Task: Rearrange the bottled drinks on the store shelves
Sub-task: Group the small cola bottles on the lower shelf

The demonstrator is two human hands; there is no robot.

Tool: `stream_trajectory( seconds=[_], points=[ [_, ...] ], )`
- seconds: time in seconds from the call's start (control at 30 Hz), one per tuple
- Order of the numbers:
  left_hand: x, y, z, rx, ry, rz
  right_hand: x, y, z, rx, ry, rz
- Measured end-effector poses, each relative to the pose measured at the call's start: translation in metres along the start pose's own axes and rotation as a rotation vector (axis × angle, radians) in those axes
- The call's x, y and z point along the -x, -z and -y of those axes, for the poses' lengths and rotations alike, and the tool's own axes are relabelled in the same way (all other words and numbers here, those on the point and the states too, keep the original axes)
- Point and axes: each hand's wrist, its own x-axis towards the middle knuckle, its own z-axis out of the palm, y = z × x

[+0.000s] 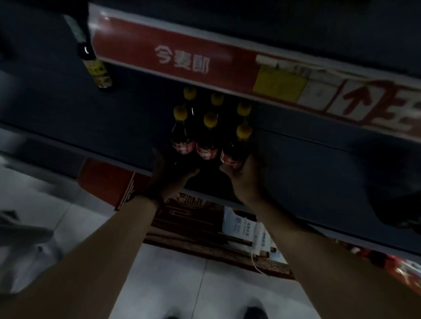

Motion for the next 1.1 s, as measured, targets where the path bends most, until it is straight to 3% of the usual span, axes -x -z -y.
stream_trajectory(
  seconds=[0.17, 0.3, 0.43, 0.67, 0.83, 1.1],
  points=[
    [-0.003, -0.016, -0.025, -0.036, -0.068, -0.015, -0.007, -0.008, -0.010, 0.051, -0.027, -0.091],
    [-0.013, -0.026, -0.030, 0.007, -0.016, -0.208, -0.007, -0.010, -0.015, 0.127, -0.078, -0.119],
    [-0.010, -0.030, -0.035, 0.054, 0.070, -0.238, -0.008, -0.008, -0.016, 0.118, -0.121, -0.086],
    [-0.012, -0.033, -0.033, -0.006, -0.023, -0.262, -0.007, -0.009, -0.009, 0.101, -0.118, -0.119],
    [-0.007, -0.033, -0.045, 0.121, 0.006, -0.313, -0.006, -0.012, -0.013, 0.083, -0.141, -0.108],
    [0.003, -0.028, -0.035, -0.069, 0.087, -0.110, 0.005, -0.003, -0.006, 0.040, -0.177, -0.011]
  ],
)
